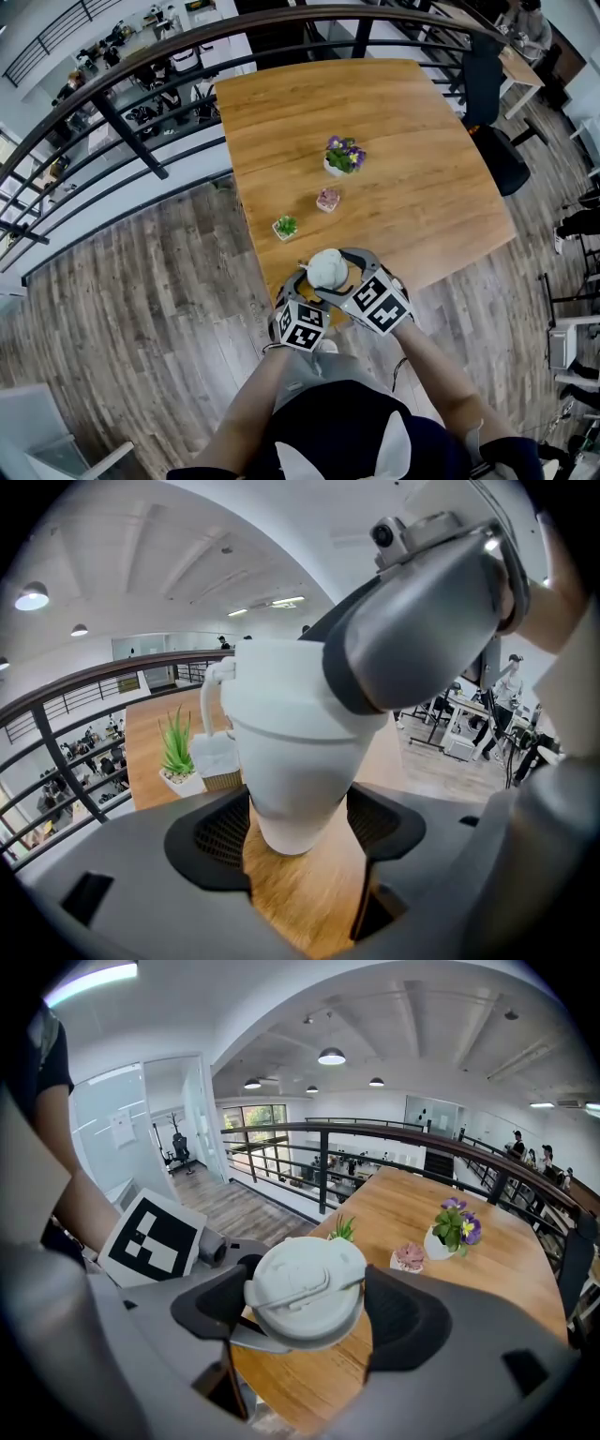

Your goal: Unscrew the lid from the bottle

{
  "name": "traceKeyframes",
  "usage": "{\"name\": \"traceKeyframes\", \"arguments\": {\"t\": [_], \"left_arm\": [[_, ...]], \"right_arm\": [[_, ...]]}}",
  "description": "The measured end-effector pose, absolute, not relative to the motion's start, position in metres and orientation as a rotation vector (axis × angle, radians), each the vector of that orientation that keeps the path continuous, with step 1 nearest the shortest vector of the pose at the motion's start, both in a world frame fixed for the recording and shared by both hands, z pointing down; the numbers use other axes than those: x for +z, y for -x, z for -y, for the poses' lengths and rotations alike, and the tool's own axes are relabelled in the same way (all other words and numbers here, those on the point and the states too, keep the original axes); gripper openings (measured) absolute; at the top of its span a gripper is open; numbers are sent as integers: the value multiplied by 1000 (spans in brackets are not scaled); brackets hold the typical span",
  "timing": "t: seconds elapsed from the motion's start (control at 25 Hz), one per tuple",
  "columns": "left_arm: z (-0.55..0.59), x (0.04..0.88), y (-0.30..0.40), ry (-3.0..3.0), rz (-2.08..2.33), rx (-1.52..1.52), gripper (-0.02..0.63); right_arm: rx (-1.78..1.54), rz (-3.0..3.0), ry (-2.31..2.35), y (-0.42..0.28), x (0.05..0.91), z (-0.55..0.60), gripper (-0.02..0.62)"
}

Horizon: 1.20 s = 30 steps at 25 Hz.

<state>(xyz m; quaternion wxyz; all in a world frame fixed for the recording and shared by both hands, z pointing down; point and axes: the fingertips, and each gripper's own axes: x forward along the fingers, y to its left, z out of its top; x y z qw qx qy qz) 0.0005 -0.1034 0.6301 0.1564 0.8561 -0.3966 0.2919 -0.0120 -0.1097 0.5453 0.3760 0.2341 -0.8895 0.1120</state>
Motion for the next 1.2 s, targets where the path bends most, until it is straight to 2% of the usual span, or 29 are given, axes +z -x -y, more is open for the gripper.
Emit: {"name": "traceKeyframes", "arguments": {"t": [1.2], "left_arm": [[103,632,-1,-2455,1109,862,324]], "right_arm": [[93,2170,-186,10,551,104,394]]}}
